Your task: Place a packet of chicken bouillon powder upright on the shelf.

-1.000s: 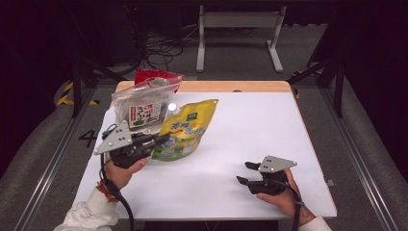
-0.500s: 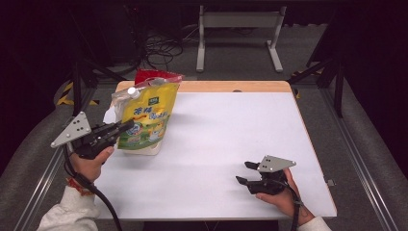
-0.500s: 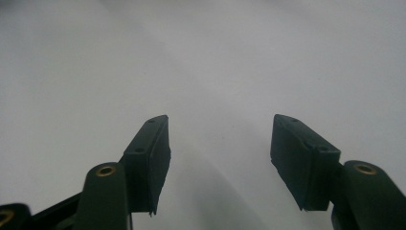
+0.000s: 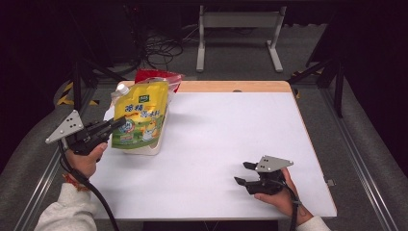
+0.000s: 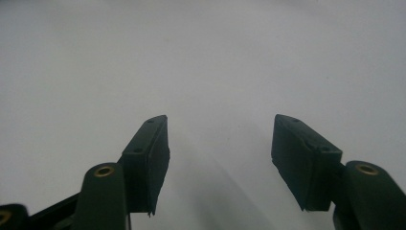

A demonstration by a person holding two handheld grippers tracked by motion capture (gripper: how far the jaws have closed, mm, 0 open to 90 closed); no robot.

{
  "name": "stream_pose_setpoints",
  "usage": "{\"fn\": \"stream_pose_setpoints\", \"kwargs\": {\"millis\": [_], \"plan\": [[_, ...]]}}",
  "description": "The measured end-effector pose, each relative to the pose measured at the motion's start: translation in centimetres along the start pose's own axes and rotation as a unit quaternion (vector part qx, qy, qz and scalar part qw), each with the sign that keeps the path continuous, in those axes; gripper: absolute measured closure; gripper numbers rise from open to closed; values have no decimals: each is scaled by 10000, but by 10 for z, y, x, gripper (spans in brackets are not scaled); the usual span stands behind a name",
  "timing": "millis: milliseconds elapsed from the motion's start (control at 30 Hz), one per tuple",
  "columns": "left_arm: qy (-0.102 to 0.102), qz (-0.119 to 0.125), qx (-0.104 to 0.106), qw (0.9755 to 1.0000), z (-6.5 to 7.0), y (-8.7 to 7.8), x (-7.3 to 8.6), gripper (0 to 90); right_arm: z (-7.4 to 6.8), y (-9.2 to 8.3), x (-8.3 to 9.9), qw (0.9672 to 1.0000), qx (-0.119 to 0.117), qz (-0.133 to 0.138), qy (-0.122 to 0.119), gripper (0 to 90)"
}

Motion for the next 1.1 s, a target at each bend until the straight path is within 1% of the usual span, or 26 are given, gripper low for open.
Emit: {"fn": "stream_pose_setpoints", "kwargs": {"millis": [33,67,100,133,200,267,300,333,400,500,533,567,633,667,733,767,800,833,867,900,933,967,1000,1033,1067,1100], "plan": [[0,0,0,10000,0,0,0,876,0,0,0,10000,0,0,0,378],[-1,43,27,10000,-3,4,-2,876,0,2,1,10000,-22,-18,47,378],[33,35,0,10000,-4,6,-3,876,0,2,2,10000,-29,-29,53,378],[31,26,25,10000,-6,7,-4,876,0,3,2,10000,-35,-51,51,377],[-42,32,55,10000,-11,8,-2,876,-1,4,3,9999,-69,-68,81,376],[-131,-8,138,9998,-15,9,5,876,-1,5,4,9999,-83,-81,88,375],[-131,-8,138,9998,-15,9,5,876,-1,5,4,9999,-83,-81,88,375],[-181,18,189,9997,-16,8,7,876,0,5,4,9999,-67,-91,91,374],[-236,170,264,9992,-16,2,5,877,0,5,5,9999,-60,-95,115,374],[-200,243,282,9991,-15,-1,3,877,0,4,5,9999,-56,-93,115,374],[-217,259,301,9990,-14,-2,3,877,0,4,5,9999,-56,-93,115,374],[-248,330,356,9985,-12,-5,2,877,0,4,5,9999,-56,-100,97,372],[-238,330,371,9985,-12,-6,2,877,-1,4,5,9999,-64,-106,87,372],[-259,371,411,9981,-11,-8,2,878,-2,5,5,9999,-79,-122,66,371],[-331,408,477,9975,-12,-9,4,877,-2,6,5,9999,-76,-129,60,370],[-377,385,479,9974,-13,-7,8,877,-3,6,5,9999,-86,-130,68,370],[-377,385,479,9974,-13,-7,8,877,-3,6,5,9999,-86,-130,68,370],[-501,396,642,9959,-13,-3,13,877,-3,6,4,9999,-83,-125,62,370],[-484,277,557,9969,-14,0,16,877,-3,6,4,9999,-93,-119,68,370],[-484,277,557,9969,-14,0,16,876,-3,6,4,9999,-93,-119,68,370],[-440,81,503,9977,-14,7,23,876,-3,7,4,9999,-92,-127,62,366],[-440,81,503,9977,-14,7,23,875,-3,7,4,9999,-92,-127,62,366],[-432,13,525,9977,-14,11,26,875,-3,7,4,9998,-100,-132,66,364],[-406,-87,493,9979,-14,14,28,875,-4,7,4,9998,-108,-137,60,362],[-334,-180,394,9985,-14,17,29,873,-4,8,4,9998,-110,-139,63,360],[-294,-296,302,9987,-15,20,32,852,-4,8,5,9998,-108,-145,69,356]]}}
Point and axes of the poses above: each handheld gripper's, and its own axes: y roughly forward along the jaws, x roughly out of its underside, z roughly to its right, the point moved 8 cm from there along y, roughly forward along the jaws, and after that the axes turned 1 degree about x, right-handed, at the moved point
